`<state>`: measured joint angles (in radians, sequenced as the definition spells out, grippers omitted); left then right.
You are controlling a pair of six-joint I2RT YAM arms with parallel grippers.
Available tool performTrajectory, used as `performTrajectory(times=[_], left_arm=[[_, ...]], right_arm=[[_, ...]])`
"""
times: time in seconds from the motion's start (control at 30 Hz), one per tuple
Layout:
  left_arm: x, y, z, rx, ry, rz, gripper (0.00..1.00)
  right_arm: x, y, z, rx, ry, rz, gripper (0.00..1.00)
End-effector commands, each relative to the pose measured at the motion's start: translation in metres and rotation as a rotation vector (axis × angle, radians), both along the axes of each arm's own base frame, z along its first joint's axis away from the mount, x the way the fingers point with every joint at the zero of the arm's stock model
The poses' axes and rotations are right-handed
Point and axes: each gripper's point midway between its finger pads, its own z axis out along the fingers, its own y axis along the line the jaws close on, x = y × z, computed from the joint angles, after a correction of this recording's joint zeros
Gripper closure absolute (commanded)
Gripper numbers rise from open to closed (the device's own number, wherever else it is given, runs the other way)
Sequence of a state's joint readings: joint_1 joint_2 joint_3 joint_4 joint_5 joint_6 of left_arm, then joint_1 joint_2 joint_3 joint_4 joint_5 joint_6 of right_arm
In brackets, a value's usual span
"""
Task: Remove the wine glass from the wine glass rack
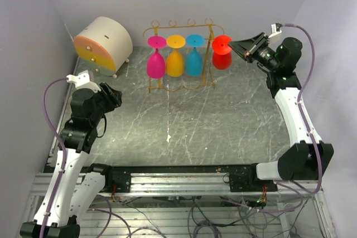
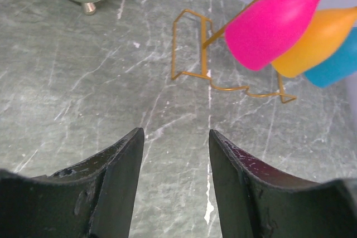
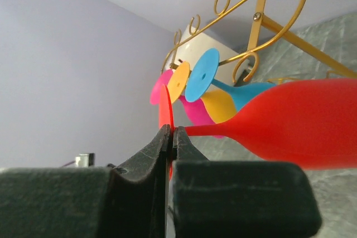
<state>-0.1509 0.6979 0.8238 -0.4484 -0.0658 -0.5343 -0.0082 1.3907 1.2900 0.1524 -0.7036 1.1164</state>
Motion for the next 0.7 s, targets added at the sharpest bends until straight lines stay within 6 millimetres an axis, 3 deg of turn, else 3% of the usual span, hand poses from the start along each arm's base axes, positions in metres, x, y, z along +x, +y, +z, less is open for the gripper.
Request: performTrajectory(times=[0.0,0.17,0.3,0.4,0.57,0.67], left_arm=[[0.001,-0.019,0.034,-0.053,-0.114,-0.108,0.38],[-0.012,-0.053,0.079,-0.171,-0.179,-0.282,0.36],[-0.027,-0.082,0.106,-0.276,-0.185,-0.443,0.35],[-0.041,-0.099,0.111,-0.35,-0.131,-0.547,0.34],[-0.065,-0.11,0.114,-0.435,-0.053,-0.618,0.33],[-0.077,-0.11,0.114,-0.481,-0.016,-0.605,0.33]], right_arm=[[-0.024,-0.01,0.007,-0.19,-0.099,-0.066,1.0],[-0.069,0.014,0.024,-0.5,-0.322,-0.093,1.0],[-0.103,0.053,0.007,-0.664,-0.432,0.013,1.0],[-0.126,0.087,-0.018,-0.795,-0.487,0.104,1.0],[-0.175,0.146,-0.052,-1.091,-0.636,0.089,1.0],[-0.187,0.157,-0.059,-1.229,-0.721,-0.004,1.0]])
